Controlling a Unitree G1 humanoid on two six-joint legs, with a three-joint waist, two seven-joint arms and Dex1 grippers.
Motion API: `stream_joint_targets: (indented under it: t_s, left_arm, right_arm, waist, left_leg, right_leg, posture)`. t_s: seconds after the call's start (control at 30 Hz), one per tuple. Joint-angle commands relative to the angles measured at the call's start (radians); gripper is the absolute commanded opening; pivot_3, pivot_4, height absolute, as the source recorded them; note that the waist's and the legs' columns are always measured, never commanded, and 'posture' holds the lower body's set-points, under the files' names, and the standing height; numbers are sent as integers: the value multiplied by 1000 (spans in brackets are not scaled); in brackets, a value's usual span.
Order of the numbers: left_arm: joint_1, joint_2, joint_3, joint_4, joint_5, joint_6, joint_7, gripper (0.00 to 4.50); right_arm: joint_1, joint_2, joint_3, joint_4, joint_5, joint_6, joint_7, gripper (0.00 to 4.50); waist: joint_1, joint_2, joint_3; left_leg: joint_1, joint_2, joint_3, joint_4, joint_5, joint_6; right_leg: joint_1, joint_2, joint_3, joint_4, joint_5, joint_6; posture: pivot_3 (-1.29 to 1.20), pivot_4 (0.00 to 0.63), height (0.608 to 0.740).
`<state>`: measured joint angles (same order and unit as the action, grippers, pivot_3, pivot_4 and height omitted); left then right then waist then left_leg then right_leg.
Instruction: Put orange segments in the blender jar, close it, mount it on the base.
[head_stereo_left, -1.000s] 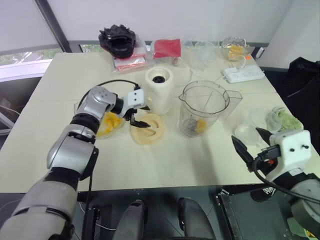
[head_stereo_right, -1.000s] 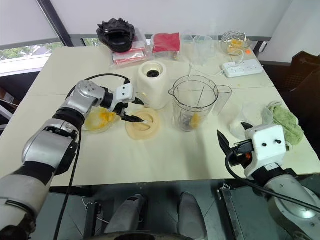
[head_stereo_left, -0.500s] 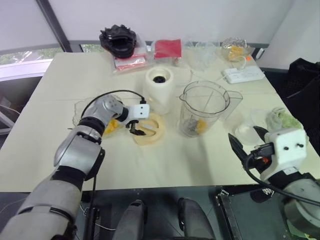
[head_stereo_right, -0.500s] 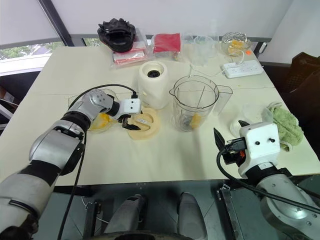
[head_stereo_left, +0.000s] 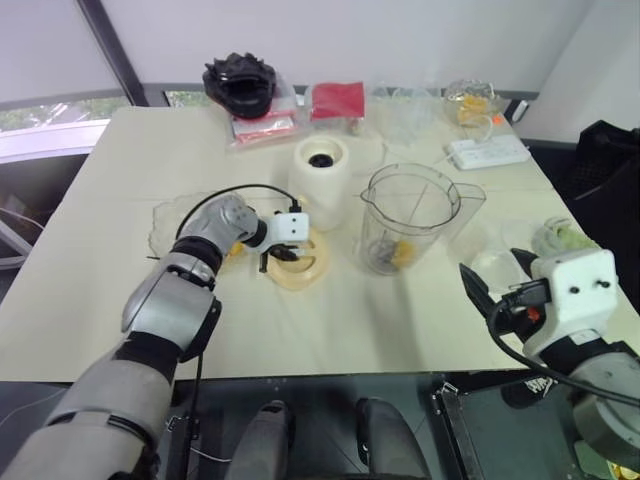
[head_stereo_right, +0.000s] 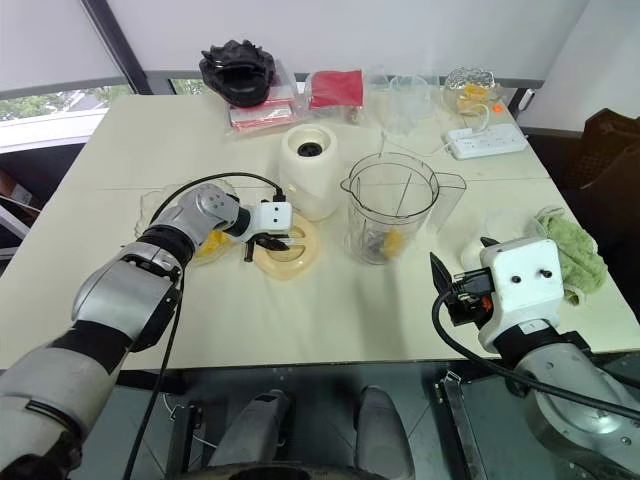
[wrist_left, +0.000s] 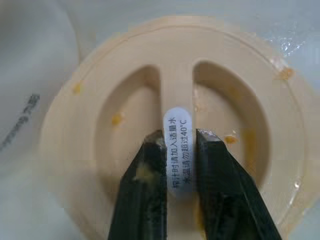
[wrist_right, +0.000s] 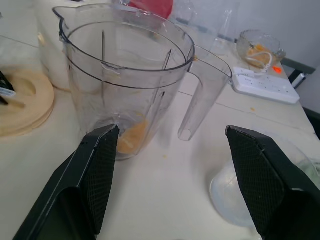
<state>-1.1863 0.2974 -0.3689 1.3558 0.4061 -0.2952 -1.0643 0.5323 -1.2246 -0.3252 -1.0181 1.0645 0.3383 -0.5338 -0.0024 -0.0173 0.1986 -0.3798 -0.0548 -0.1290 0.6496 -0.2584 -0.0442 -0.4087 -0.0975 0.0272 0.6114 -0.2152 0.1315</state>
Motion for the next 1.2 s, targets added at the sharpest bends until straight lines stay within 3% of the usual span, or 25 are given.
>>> stream_joint_targets:
  t_s: [0.03, 0.37, 0.57, 0.73, 0.97, 1.2]
  left_arm:
    - [-1, -3, -3, 11, 22, 29, 5, 246]
    - [-59, 3, 85, -17, -67, 13, -158, 246]
    - [-125, 39, 181, -70, -186, -1, -390, 246]
    - [-174, 71, 236, -146, -273, 33, -534, 246]
    - [-167, 131, 177, -286, -409, 110, -550, 246]
    - [-130, 193, 128, -435, -519, 203, -550, 246]
  right_arm:
    - [1, -14, -44, -29, 18, -14, -9, 3547]
    - [-77, 12, 9, -29, 21, 40, -26, 3547]
    - [-238, 181, 180, 22, -120, 169, -16, 3547]
    - [-404, 328, 286, 179, -292, 225, 67, 3547]
    - [-549, 490, 352, 394, -515, 232, 186, 3547]
    - [-646, 621, 341, 575, -659, 202, 299, 3547]
  waist:
    - [4, 0, 0]
    - [10, -1, 1]
    - [13, -3, 1]
    - [8, -3, 1]
    - [-8, -2, 1]
    - [-16, -2, 1]
  left_leg:
    - [2, 0, 0, 0, 0, 0]
    - [2, 0, 0, -1, -1, 1]
    - [-6, 0, -1, 1, -1, 1]
    - [-7, 0, -1, 2, -1, 1]
    - [-9, 0, -1, 1, -1, 1]
    - [-10, 0, -1, 0, -1, 1]
  right_leg:
    - [2, 0, 0, 0, -3, 0]
    - [2, 0, 0, -1, 0, 0]
    - [-5, 0, -1, 0, 1, 0]
    - [-6, 0, -1, 0, 1, 0]
    - [-10, 0, -1, 3, 1, 0]
    - [-13, 0, -1, 5, 1, 0]
  posture:
    - [0, 150, 740]
    - [0, 150, 740]
    - [0, 150, 740]
    - [0, 150, 740]
    - [0, 150, 740]
    - [0, 150, 740]
